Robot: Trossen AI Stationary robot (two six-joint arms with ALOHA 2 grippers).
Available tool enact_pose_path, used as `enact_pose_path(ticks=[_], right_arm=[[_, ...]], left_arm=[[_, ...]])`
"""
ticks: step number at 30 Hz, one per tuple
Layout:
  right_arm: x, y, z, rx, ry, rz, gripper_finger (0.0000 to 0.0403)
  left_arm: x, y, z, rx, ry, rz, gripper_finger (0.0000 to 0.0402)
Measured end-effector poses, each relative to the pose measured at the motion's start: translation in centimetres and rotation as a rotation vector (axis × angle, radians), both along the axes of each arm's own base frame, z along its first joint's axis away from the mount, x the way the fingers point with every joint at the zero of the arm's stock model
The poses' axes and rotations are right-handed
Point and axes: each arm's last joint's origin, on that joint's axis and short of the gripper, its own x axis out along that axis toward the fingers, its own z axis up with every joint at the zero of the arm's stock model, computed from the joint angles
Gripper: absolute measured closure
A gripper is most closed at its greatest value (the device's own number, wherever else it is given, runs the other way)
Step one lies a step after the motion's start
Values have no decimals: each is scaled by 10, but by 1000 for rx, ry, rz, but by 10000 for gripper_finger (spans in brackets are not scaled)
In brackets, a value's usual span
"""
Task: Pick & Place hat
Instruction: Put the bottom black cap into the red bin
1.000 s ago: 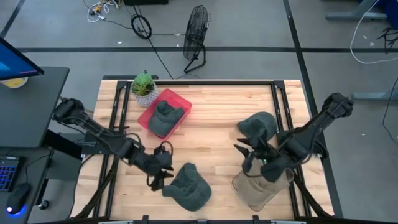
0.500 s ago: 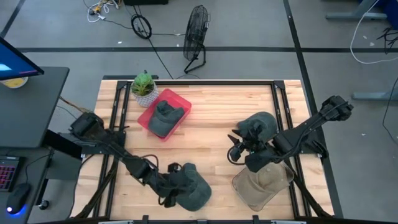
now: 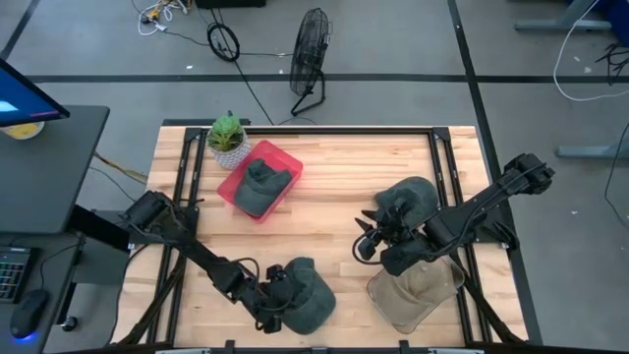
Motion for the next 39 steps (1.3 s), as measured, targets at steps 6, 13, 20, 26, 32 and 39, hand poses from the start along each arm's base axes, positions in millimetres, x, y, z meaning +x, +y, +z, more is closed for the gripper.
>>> enact_pose_path(ticks=[6, 13, 20, 26, 32, 39], right_arm=[[1, 0, -1, 0, 0, 0, 268], [1, 0, -1, -1, 1, 0, 268], [1, 0, -1, -1, -1, -1, 268], [1, 0, -1, -1, -1, -1, 268], [1, 0, -1, -1, -1, -1, 268], [1, 0, -1, -2, -1, -2, 268]], left_arm=[[-1, 0, 13, 47, -63, 54, 387], [-23, 16, 76, 230, -184, 337, 390], [-45, 64, 121, 364, -281, 648, 390], [-41, 120, 135, 381, -267, 895, 387], [-33, 172, 125, 365, -218, 1177, 385], [-34, 208, 86, 233, -135, 1422, 384]])
